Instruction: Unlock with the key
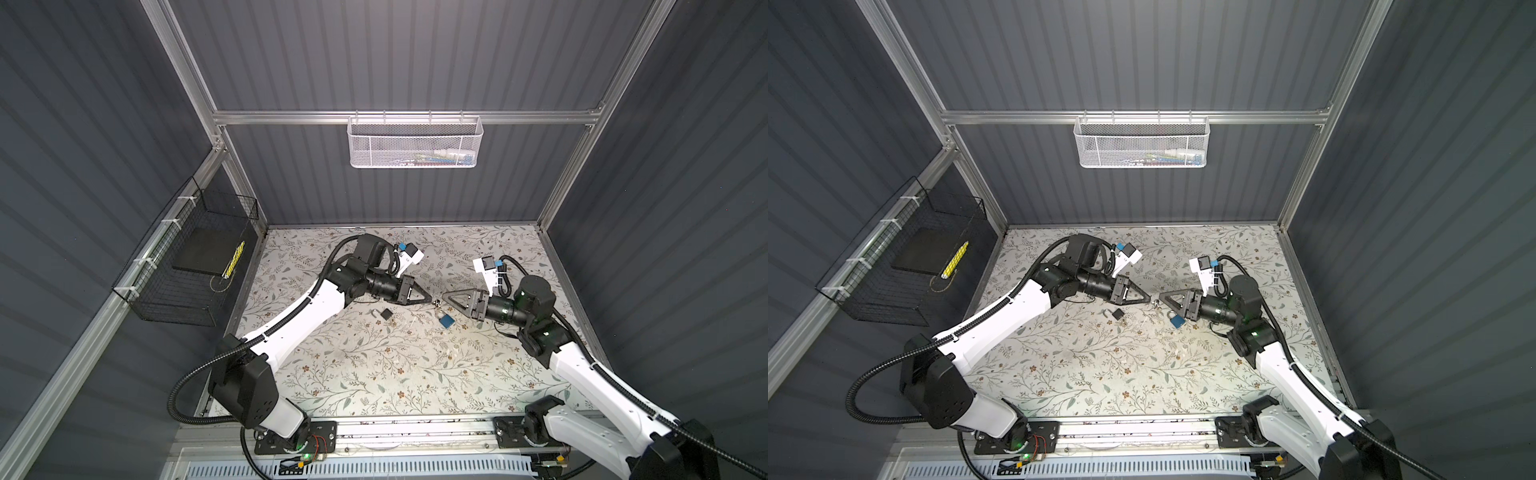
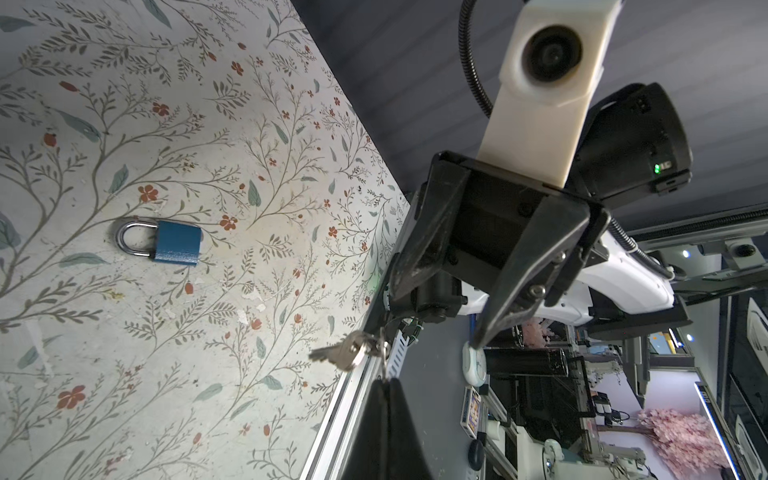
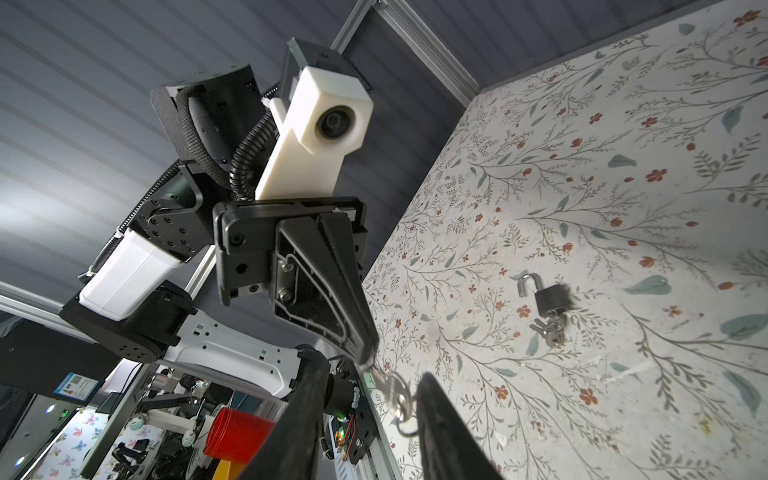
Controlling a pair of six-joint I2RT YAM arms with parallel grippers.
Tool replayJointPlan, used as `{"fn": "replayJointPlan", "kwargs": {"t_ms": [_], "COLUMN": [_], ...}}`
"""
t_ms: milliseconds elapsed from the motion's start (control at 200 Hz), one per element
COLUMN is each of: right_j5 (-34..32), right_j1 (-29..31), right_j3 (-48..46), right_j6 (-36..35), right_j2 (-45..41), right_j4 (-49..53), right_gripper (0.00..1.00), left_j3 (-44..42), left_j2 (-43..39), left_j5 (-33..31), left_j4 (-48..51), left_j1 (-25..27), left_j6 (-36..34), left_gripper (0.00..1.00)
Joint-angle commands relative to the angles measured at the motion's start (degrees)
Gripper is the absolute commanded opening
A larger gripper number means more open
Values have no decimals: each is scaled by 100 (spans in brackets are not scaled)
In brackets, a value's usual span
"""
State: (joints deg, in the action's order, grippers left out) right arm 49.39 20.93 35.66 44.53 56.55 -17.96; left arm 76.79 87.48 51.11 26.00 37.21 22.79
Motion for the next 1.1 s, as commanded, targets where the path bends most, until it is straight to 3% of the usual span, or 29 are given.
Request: {"fn": "replayJointPlan", "kwargs": {"t_ms": [0, 170, 400, 590, 1096], "right_j5": [398, 741, 1084, 1304, 1536], "right_j1": [-8, 50, 87, 87, 87], "right_j3": [179, 167, 150, 217, 370], "right_j6": [-37, 81, 134, -15, -510], "right_j2": [70, 233, 235, 256, 146], "right_j4": [-75, -253, -394, -140, 528], "right_gripper": [41, 44, 30, 28, 4], "left_j3": [204, 196, 220, 222, 226], "left_j2": [-51, -73, -47, -73, -58], "left_j5": [302, 433, 479, 443, 268], "left_j4": [192, 73, 23, 38, 147], "left_j1": [57, 69, 74, 74, 68], "left_j6": [-231, -203, -196, -217, -339], "left_gripper": [0, 0, 0, 0, 0]}}
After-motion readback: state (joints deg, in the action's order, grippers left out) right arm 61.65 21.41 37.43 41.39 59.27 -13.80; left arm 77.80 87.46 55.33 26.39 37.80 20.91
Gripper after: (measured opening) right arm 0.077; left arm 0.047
